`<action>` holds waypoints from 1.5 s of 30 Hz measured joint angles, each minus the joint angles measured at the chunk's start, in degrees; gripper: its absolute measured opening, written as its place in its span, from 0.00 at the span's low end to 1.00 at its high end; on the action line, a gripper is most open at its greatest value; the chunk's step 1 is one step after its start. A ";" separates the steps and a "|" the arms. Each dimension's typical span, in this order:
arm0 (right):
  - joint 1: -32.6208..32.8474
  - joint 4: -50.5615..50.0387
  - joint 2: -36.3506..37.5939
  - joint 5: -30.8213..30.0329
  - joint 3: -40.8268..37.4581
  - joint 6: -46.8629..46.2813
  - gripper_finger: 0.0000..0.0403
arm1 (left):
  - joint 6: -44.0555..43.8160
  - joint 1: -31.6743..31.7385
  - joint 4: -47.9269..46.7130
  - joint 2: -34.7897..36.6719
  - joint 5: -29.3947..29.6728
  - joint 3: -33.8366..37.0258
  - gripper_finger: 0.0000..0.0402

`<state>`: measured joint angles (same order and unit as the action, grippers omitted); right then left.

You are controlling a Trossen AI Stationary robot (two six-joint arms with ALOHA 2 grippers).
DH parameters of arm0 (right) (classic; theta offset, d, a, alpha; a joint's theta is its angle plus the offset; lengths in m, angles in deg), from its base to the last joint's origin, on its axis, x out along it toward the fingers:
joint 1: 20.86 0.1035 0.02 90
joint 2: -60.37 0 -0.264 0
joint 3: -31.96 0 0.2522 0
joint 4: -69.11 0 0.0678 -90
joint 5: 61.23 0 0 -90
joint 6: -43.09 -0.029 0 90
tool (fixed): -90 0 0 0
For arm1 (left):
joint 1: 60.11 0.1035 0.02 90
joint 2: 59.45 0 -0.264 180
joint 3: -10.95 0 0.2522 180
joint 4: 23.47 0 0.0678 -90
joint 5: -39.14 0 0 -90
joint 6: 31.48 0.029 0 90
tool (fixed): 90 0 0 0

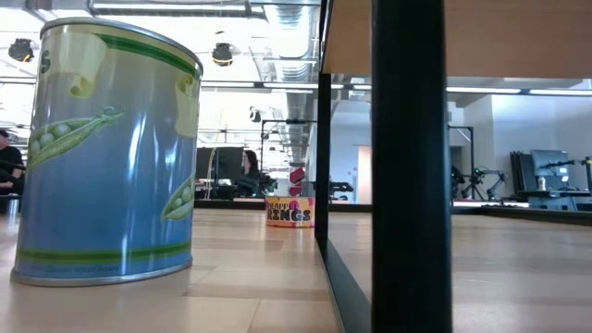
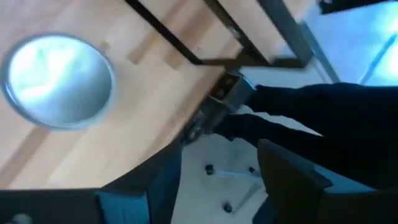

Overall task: Pick and place cans onto a shelf
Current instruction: Put the canned peas on the shelf

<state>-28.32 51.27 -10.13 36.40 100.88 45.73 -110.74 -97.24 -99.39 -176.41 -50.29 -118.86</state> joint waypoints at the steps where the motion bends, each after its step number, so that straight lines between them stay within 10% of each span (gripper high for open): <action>1: 0.00 -0.02 0.00 0.00 0.00 0.51 0.02 | 0.05 0.24 -0.88 -0.56 0.06 -0.43 0.50; 17: 0.00 -0.11 0.00 0.00 0.00 0.87 0.02 | 8.27 -5.76 -13.86 -1.34 24.36 -0.62 0.52; 45: -0.07 0.46 0.00 0.00 0.02 0.87 0.02 | 24.01 -3.93 -5.22 -1.67 21.17 9.55 0.46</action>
<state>-28.39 51.73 -10.13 36.40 100.90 46.59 -86.73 -101.17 -104.61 -178.08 -29.12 -109.31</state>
